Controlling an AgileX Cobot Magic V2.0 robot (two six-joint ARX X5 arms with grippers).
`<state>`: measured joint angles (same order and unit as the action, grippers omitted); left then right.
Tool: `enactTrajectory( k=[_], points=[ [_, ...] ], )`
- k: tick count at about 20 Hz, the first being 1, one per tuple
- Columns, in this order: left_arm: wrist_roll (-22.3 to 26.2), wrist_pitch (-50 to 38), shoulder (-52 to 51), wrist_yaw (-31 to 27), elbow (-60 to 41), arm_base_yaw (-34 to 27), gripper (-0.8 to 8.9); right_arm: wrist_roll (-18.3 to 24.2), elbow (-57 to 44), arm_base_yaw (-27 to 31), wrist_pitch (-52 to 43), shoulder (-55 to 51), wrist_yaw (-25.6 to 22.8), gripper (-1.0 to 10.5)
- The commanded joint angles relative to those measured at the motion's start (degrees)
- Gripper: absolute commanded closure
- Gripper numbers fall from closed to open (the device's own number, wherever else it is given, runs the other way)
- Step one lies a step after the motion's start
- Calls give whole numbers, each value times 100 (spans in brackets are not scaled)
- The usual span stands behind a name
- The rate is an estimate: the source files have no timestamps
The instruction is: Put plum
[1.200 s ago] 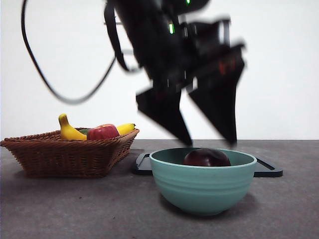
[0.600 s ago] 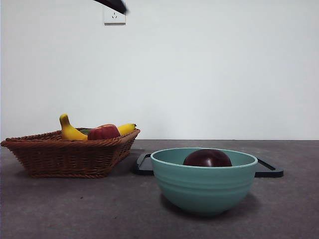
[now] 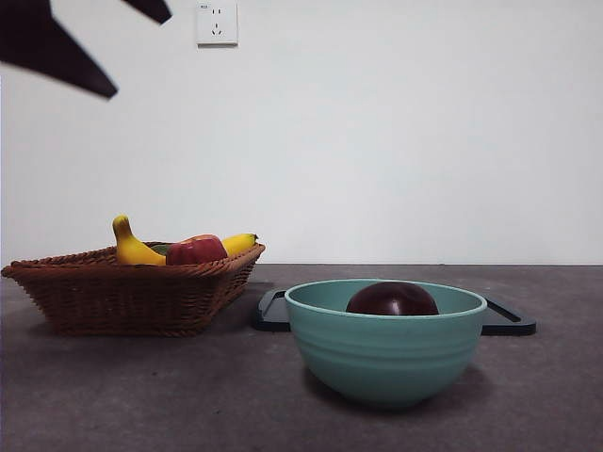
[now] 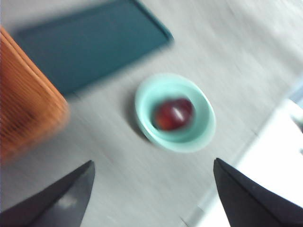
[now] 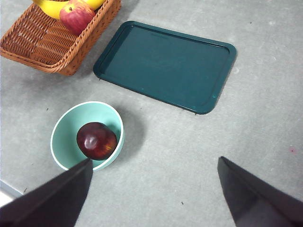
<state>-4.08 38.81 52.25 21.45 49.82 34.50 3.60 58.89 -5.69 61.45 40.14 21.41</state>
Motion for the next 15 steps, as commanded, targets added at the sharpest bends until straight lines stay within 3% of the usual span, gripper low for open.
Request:
enactTrajectory(
  k=[1,6,9,15],
  points=[
    [-94,-9,-24,455,-111,31,413,-59,111,-24,-35,24,24,524],
    [-98,35,-24,498,-118,39,413,-76,111,-24,15,26,46,524],
    [-116,37,-24,498,-118,39,413,-195,105,-37,26,90,450,525],
    [-157,42,-24,525,-118,39,413,-376,-219,-570,-238,780,568,526]
  ],
)
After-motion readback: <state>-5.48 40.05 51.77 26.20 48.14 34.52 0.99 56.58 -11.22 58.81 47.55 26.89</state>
